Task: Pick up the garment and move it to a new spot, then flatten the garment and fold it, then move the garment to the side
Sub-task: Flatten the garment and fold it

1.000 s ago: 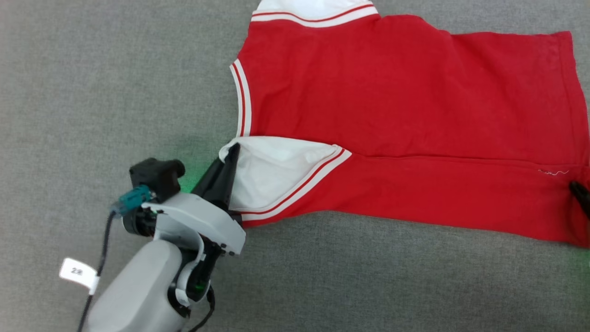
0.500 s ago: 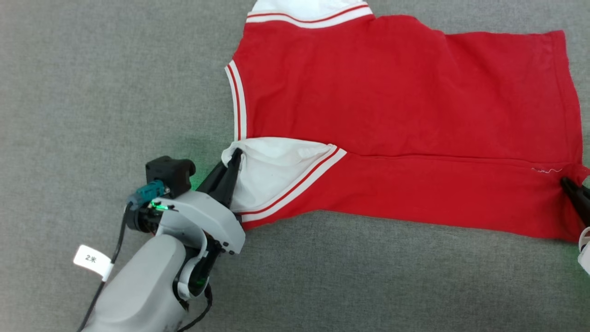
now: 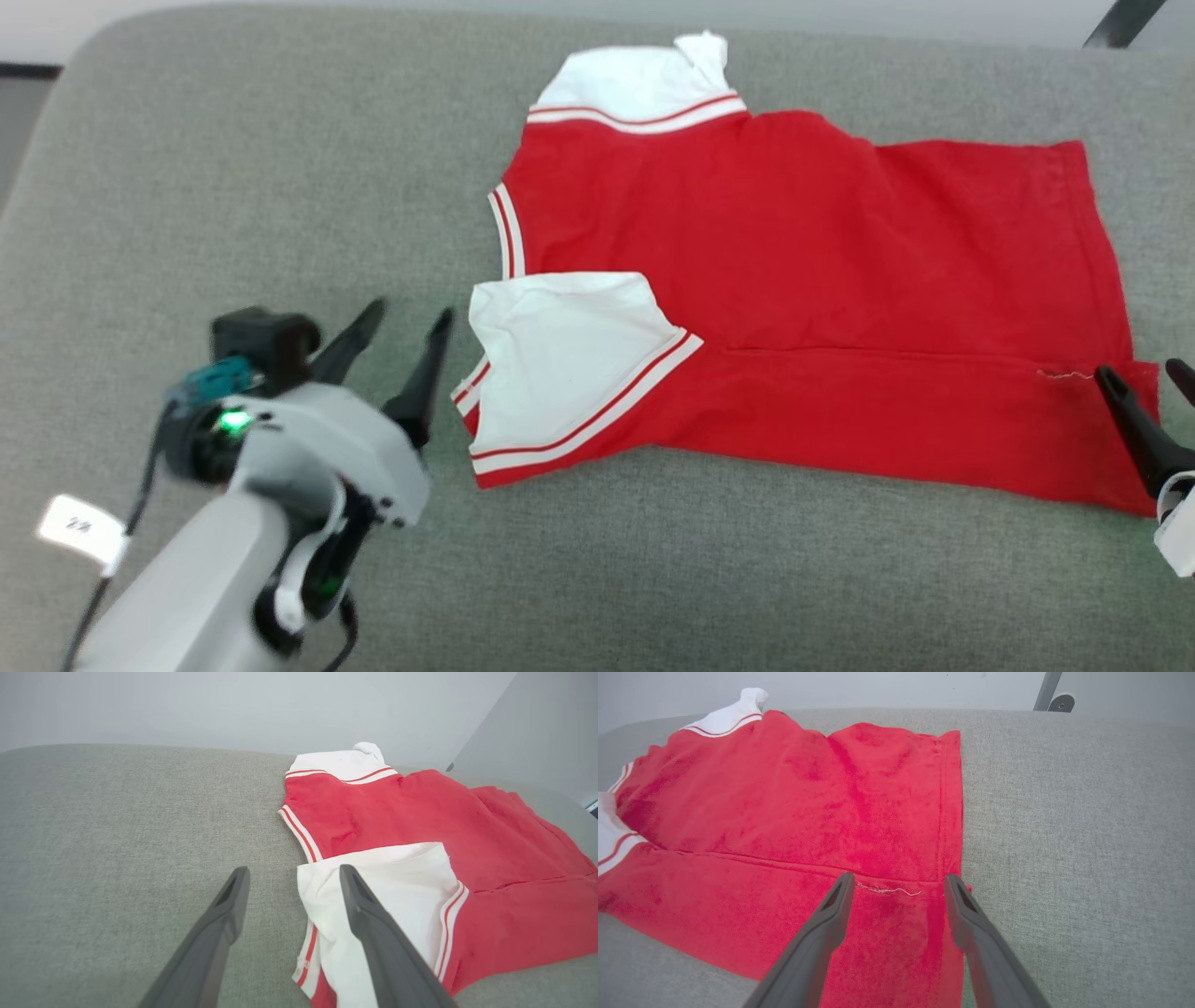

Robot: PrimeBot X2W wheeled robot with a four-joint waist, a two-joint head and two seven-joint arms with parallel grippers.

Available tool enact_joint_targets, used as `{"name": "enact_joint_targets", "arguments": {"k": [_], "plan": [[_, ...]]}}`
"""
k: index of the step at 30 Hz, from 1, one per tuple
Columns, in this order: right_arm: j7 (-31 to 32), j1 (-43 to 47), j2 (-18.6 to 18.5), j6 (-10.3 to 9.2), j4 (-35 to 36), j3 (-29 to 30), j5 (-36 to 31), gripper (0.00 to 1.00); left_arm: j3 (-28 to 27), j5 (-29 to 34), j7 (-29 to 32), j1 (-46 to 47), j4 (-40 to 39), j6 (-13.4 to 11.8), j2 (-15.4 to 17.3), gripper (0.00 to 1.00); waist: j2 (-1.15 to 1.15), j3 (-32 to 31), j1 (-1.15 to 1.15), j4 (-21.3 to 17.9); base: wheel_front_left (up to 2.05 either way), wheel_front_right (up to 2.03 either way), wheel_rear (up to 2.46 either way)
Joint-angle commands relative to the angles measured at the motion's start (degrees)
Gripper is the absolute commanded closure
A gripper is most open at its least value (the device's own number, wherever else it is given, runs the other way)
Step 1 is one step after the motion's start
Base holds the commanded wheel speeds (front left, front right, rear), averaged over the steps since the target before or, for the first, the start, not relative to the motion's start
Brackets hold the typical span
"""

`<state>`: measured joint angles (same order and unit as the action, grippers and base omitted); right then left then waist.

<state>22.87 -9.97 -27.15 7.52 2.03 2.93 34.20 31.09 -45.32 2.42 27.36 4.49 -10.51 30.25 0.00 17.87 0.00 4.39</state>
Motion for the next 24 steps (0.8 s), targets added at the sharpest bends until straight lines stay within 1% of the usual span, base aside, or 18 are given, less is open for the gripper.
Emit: {"name": "enact_joint_targets", "arguments": {"k": [1,4,7,9,11,12,16,20,22,24], "plan": [[-0.1,0.6,0.5,-0.06,1.0,0.4,-0.5,0.00,-0.3,-0.8,2.3,-2.1,-2.6,-1.7,1.3,0.00,0.00,-1.2,0.00,-0.2,0.00,0.00,0.00],[0.3,1.2,1.1,-0.06,3.1,0.9,-1.1,0.00,-0.7,-3.2,8.2,-5.8,-9.2,-5.7,3.8,0.00,0.00,-0.9,0.00,-0.7,0.00,0.00,0.00],[0.7,1.0,1.6,-0.06,4.9,1.3,-1.7,0.00,0.0,-5.1,14.0,-9.2,-14.1,-8.7,5.8,0.00,0.00,0.0,0.00,-1.1,0.00,0.00,0.00],[1.0,1.0,1.7,-0.06,5.6,1.6,-1.7,0.00,-0.1,-6.5,16.2,-10.0,-16.5,-10.4,6.0,0.00,0.00,0.7,0.00,-1.2,0.00,0.00,0.00],[1.3,0.9,1.7,-0.06,6.1,2.0,-1.8,0.00,-0.5,-6.7,17.1,-10.4,-17.7,-11.9,6.2,0.00,0.00,1.5,0.00,-1.3,0.00,0.00,0.00],[1.4,0.7,1.8,-0.06,6.2,2.3,-1.7,0.00,-0.8,-7.5,17.3,-10.4,-18.0,-12.3,5.4,0.00,0.00,1.8,0.00,-1.4,0.00,0.00,0.00],[1.6,-0.1,1.7,-0.06,6.4,3.0,-1.6,0.00,-1.3,-8.9,18.0,-9.8,-17.8,-12.5,4.6,0.00,0.00,2.7,0.00,-1.6,0.00,0.00,0.00],[1.8,-1.2,1.7,-0.06,6.5,2.8,-1.7,0.00,-0.7,-10.4,19.2,-9.0,-15.5,-11.0,3.9,0.00,0.00,3.8,0.00,-2.1,0.00,0.00,0.00],[2.1,-1.4,1.7,-0.06,6.6,2.4,-1.8,0.00,-0.1,-10.1,19.6,-8.7,-14.0,-10.7,3.9,0.00,0.00,4.3,0.00,-2.5,0.00,0.00,0.00],[2.0,-1.5,1.7,-0.06,6.7,2.3,-1.9,0.00,0.0,-11.4,19.7,-8.6,-12.2,-9.7,2.8,0.00,0.00,4.7,0.00,-2.8,0.00,0.00,0.00]]}}
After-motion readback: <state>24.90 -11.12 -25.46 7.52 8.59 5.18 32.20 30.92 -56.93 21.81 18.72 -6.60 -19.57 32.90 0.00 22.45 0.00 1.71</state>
